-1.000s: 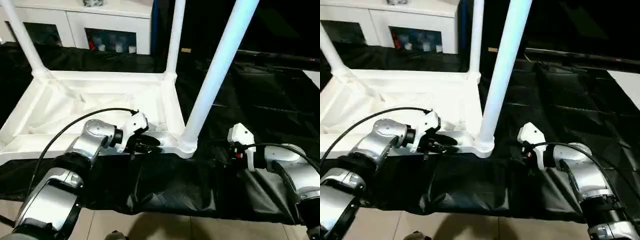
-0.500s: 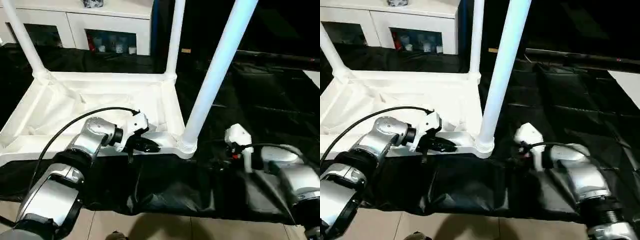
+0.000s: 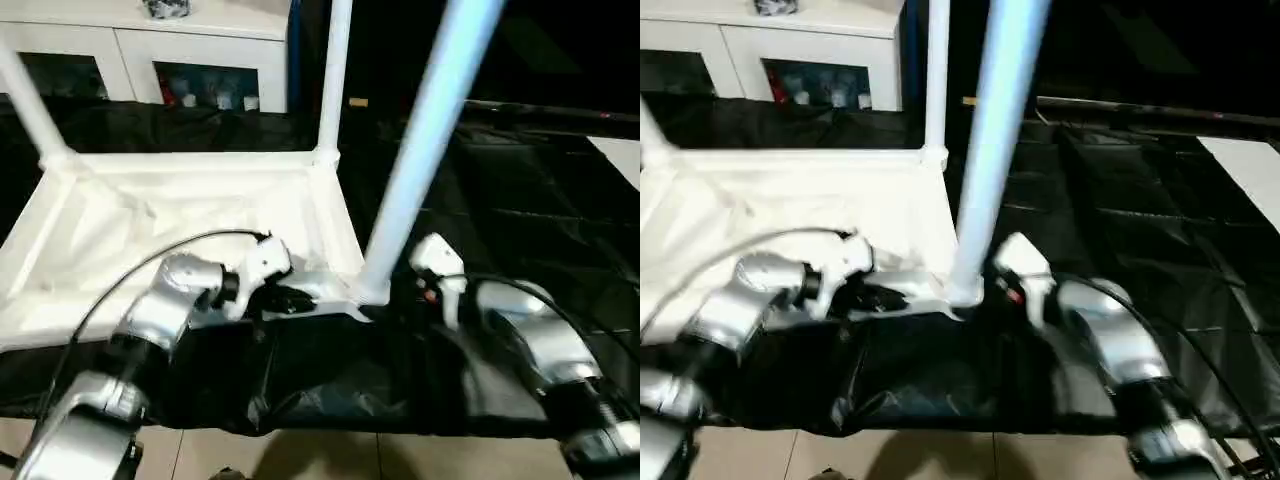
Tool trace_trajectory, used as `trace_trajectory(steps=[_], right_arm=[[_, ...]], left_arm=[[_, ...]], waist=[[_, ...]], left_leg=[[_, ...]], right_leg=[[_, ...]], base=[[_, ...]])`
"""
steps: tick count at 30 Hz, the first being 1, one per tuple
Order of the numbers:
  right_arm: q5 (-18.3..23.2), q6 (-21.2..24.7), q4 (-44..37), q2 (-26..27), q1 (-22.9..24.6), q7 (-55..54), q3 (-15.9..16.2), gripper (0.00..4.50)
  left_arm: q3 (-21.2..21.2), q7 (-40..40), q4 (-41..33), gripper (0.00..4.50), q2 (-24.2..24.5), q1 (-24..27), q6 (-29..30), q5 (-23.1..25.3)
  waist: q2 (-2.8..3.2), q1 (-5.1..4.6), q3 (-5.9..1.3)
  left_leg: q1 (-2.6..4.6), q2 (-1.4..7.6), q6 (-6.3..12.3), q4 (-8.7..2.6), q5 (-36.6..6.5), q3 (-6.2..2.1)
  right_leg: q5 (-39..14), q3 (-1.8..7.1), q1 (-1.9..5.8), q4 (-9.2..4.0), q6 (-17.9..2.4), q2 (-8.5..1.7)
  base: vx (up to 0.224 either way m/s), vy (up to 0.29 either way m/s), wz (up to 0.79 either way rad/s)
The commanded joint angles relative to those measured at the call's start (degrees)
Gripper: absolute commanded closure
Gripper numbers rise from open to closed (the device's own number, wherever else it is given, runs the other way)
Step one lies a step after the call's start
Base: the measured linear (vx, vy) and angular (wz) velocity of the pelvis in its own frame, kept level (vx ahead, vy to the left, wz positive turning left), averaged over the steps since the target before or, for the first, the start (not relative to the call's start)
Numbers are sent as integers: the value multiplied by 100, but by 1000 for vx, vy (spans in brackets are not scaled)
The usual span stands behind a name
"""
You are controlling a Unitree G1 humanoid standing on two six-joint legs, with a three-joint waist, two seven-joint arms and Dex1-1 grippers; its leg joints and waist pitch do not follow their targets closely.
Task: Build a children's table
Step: Rotate table base, then rotate leg to tighten
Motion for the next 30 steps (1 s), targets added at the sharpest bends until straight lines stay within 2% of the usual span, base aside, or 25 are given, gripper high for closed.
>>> trace_trajectory(steps=[1,4,7,8,9,10,12,13,14,15,17,18,21,27,30], right_arm=[[-144,-173,178,21,-96,-130,43,0],[-203,-239,406,110,-232,-277,30,0],[-207,-339,508,120,-272,-273,48,0],[-210,-352,513,120,-272,-275,49,0],[-233,-399,534,125,-272,-306,44,0],[-238,-407,537,126,-272,-314,41,0],[-265,-452,571,137,-278,-341,28,0],[-279,-491,607,148,-276,-345,16,0],[-279,-491,607,148,-276,-345,16,0],[-284,-509,596,148,-254,-346,17,0],[-281,-529,564,145,-212,-344,19,0],[-277,-535,553,144,-197,-342,19,0],[-263,-548,521,137,-158,-346,21,0],[-278,-587,508,117,-119,-355,18,0],[-288,-603,528,114,-130,-354,17,0]], left_arm=[[-136,183,-65,445,-64,306,378,48],[-155,275,-509,445,-99,473,569,34],[-141,375,-427,445,-138,405,275,89],[-121,409,-385,419,-158,380,252,87],[-69,457,-284,419,-208,306,206,50],[-63,458,-275,393,-214,296,202,42],[-48,459,-285,385,-226,277,218,9],[-52,485,-185,377,-228,170,289,35],[-52,485,-185,377,-228,170,289,35],[-71,469,-21,377,-229,49,297,69],[-118,456,234,377,-226,-112,261,147],[-141,457,302,377,-222,-143,230,179],[-205,445,503,377,-214,-211,145,271],[-272,405,745,377,-227,-304,116,309],[-333,318,808,404,-201,-348,120,320]], waist=[[-34,6,-344],[-53,-10,-343],[-58,-31,-339],[-55,-34,-337],[-56,-29,-332],[-58,-25,-334],[-52,-18,-329],[-6,-23,-332],[-23,-22,-331],[3,-11,-327],[-21,-11,-335],[5,-9,-333],[6,-5,-331],[7,12,-313],[-5,15,-312]], left_leg=[[50,121,34,-423,-1382,0],[34,112,48,-425,-1366,0],[36,99,86,-424,-1405,4],[38,96,79,-422,-1433,6],[39,89,81,-424,-1445,7],[48,88,78,-422,-1458,10],[50,96,54,-429,-1511,2],[59,95,15,-437,-1620,-1],[58,92,12,-435,-1642,-1],[62,88,5,-441,-1670,-8],[57,87,0,-440,-1679,-10],[65,87,-12,-443,-1716,-13],[63,87,-23,-449,-1785,-21],[74,92,-60,-460,-1994,-37],[68,93,-54,-464,-1993,-45]], right_leg=[[-1561,196,240,-468,-1139,-324],[-1552,196,247,-467,-1100,-314],[-1660,195,229,-502,-1024,-306],[-1698,198,226,-505,-1010,-305],[-1775,199,223,-517,-975,-302],[-1827,201,216,-524,-954,-303],[-1924,200,209,-526,-937,-308],[-1955,199,195,-541,-929,-294],[-1950,199,200,-541,-929,-294],[-1980,199,197,-545,-922,-297],[-1970,198,206,-544,-913,-298],[-2002,197,200,-555,-911,-300],[-2042,194,202,-562,-912,-301],[-2423,184,179,-603,-835,-316],[-2529,185,177,-613,-785,-324]], base=[[0,0,0],[0,0,0],[0,0,0],[0,0,0],[0,0,0],[0,0,0],[0,0,0],[0,0,0],[0,0,0],[0,0,0],[0,0,0],[0,0,0],[0,0,0],[0,0,0],[0,0,0]])
